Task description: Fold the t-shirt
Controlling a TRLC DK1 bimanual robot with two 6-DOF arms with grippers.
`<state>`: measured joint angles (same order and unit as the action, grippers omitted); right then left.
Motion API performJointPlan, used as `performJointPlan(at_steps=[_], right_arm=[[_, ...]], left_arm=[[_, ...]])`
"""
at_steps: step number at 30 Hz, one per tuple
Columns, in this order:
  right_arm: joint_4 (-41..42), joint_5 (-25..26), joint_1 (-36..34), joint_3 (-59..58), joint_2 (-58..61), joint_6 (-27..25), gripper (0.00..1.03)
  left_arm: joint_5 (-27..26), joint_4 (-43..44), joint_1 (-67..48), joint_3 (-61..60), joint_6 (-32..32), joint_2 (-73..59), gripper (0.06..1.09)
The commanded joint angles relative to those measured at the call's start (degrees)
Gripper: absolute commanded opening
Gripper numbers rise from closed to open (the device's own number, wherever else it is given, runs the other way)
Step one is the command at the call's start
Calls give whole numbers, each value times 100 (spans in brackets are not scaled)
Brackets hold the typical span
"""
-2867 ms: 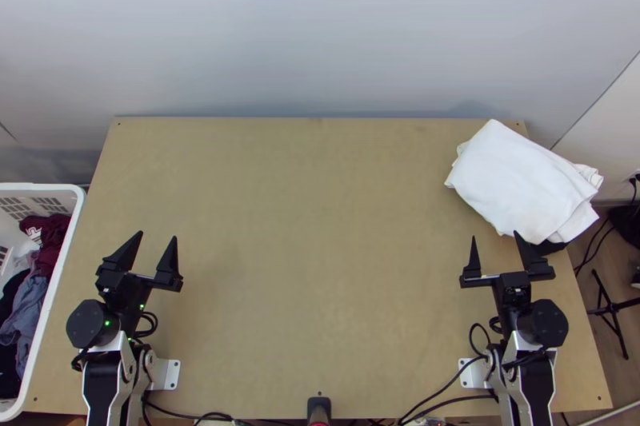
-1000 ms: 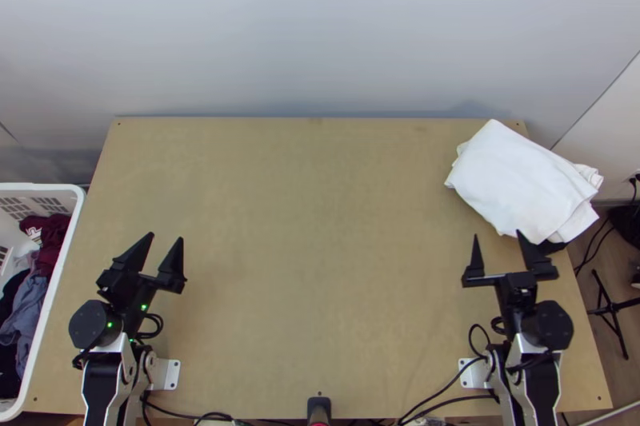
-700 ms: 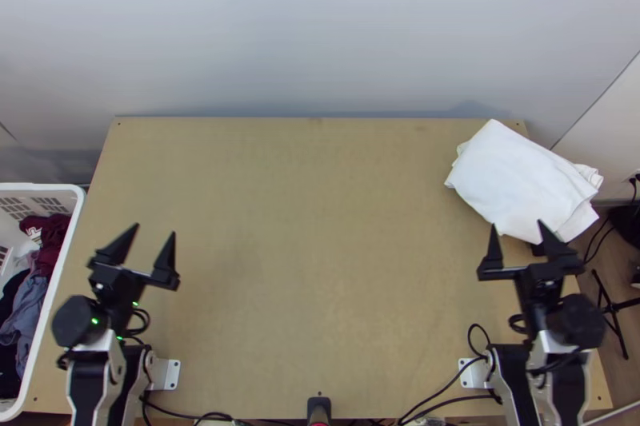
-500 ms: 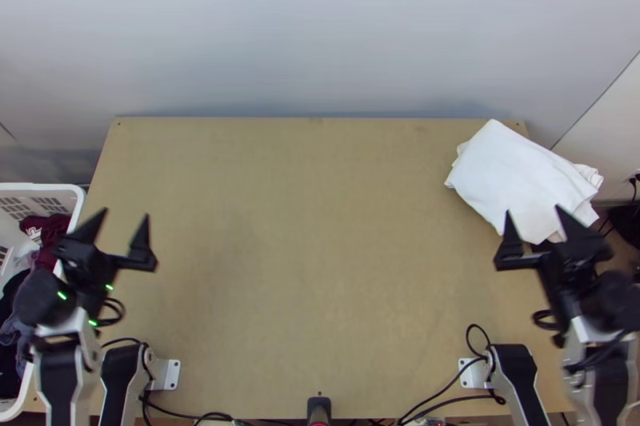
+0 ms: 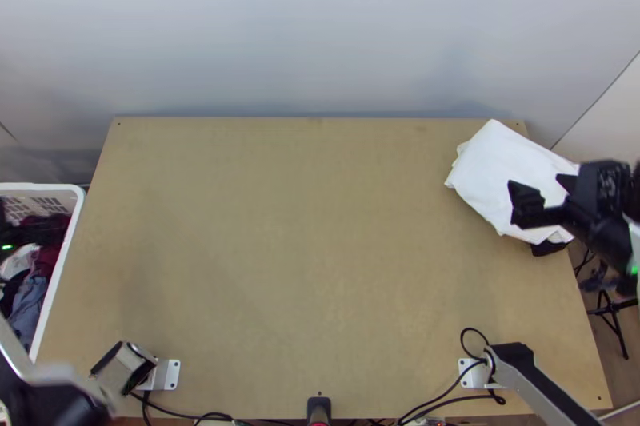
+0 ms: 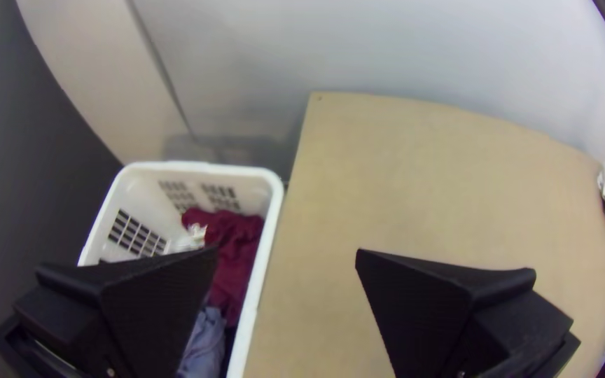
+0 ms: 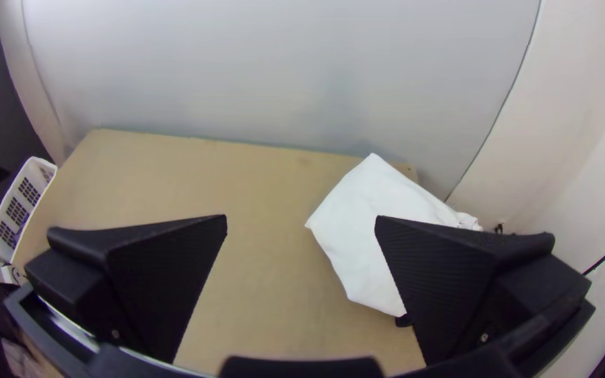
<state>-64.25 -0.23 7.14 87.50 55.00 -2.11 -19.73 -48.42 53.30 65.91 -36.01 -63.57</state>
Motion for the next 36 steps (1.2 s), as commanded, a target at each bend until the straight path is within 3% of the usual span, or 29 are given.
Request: performJointPlan(at_steps=[1,9,18,26,32,36], right_arm=[[-958,-3,341,979,925,299,98],[-1143,-3,1114,1137,1399,299,98],[-1160,-3,1545,1682,2023,299,98],[-1160,-3,1774,2148,2419,334,98],[-1160,-3,1782,2148,2454,369,98],[-1160,-3,1774,2148,2471,369,98]], left_arm=[[74,-519,1754,774,-1084,-1834,102],[760,-387,2273,827,-1681,-3144,102],[1041,-370,2255,1759,-1382,-4550,102],[1155,-97,2202,1688,-1172,-5174,99],[1155,483,2158,1179,-987,-5244,88],[1155,1010,2123,941,-732,-5306,69]])
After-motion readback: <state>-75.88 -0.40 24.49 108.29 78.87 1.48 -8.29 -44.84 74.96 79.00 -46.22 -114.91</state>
